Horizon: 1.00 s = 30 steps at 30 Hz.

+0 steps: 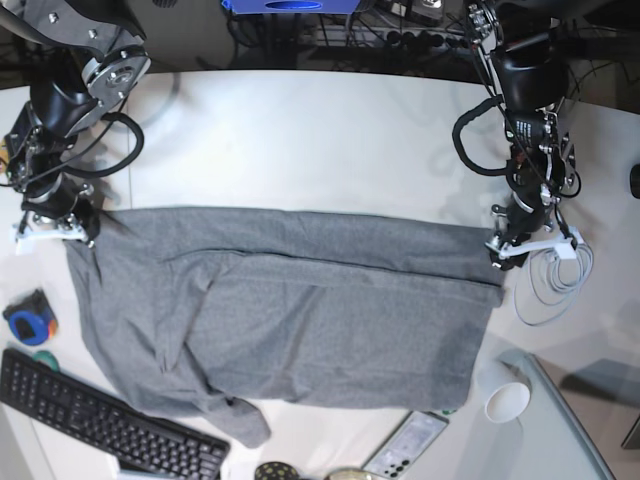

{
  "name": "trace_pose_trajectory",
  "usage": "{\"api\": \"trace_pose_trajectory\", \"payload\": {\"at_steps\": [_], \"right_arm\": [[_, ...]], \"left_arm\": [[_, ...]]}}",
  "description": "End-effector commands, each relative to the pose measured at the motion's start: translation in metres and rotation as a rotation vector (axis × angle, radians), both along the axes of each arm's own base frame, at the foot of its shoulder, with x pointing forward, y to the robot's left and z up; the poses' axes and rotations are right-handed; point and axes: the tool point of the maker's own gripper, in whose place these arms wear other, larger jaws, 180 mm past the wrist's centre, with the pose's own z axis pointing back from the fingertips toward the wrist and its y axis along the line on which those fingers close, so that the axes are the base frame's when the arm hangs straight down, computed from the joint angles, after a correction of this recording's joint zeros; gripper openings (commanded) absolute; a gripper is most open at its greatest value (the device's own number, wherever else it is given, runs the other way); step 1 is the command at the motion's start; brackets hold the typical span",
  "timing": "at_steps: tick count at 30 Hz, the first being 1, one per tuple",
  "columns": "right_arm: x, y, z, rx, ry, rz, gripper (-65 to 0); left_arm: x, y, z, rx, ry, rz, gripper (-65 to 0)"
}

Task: Layout the t-shirt on the table in an organized manner, then fold the t-shirt properly
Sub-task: 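Grasp the shirt edge again with both grippers, then pull the held shirt edge away from the hem with both grippers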

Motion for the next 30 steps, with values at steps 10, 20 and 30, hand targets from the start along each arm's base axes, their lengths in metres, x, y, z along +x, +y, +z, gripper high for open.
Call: {"api": "trace_pose_trajectory", "payload": {"at_steps": [10,20,30], "right_arm": [[0.008,-0.018,0.013,-0.039,-0.025,-0.003,-65.0],[0.006,-0.043,0.040,-0.114,-0.013,0.023,-65.0],[-0.035,-0.049,0.036,-0.121,0.132,0.089,-65.0]], "left_arm": [[-0.003,-0.023,-0.017,-0.047,0.089,-0.056,-54.6],[0.016,-0.028,0.030,-0.033,0.027,-0.162,-65.0],[0.002,-0.033,0.054,-0.011,0.024,-0.244,-65.0]]}}
